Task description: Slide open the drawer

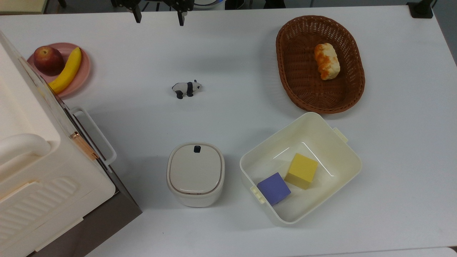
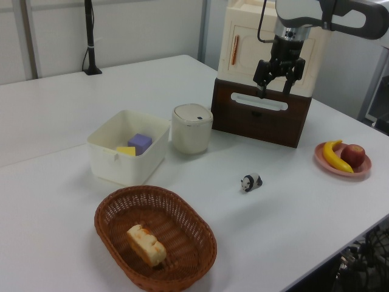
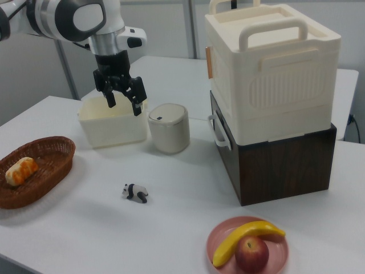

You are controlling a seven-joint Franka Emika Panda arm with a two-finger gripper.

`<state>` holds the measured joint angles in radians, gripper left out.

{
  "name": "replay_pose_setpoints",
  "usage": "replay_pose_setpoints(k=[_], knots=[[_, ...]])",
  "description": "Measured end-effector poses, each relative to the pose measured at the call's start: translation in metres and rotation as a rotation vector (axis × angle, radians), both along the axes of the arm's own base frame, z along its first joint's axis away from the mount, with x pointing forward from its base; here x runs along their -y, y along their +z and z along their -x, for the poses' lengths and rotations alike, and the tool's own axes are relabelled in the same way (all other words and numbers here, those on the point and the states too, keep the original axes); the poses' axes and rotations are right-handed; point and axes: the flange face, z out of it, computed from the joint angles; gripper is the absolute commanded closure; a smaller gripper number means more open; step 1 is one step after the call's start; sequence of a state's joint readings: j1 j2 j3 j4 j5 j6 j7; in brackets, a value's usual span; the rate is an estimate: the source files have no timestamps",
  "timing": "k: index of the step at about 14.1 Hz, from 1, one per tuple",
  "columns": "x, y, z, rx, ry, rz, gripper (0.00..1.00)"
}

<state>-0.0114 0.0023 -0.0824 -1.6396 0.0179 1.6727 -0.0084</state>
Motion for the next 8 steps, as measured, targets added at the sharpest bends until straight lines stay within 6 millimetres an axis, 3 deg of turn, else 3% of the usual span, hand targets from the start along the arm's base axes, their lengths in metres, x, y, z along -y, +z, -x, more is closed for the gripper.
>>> replay_pose_setpoints(k=[8], knots=[[0.0022,-0.0066,-0.0005,-0.012,0.092,0.006,0.00]])
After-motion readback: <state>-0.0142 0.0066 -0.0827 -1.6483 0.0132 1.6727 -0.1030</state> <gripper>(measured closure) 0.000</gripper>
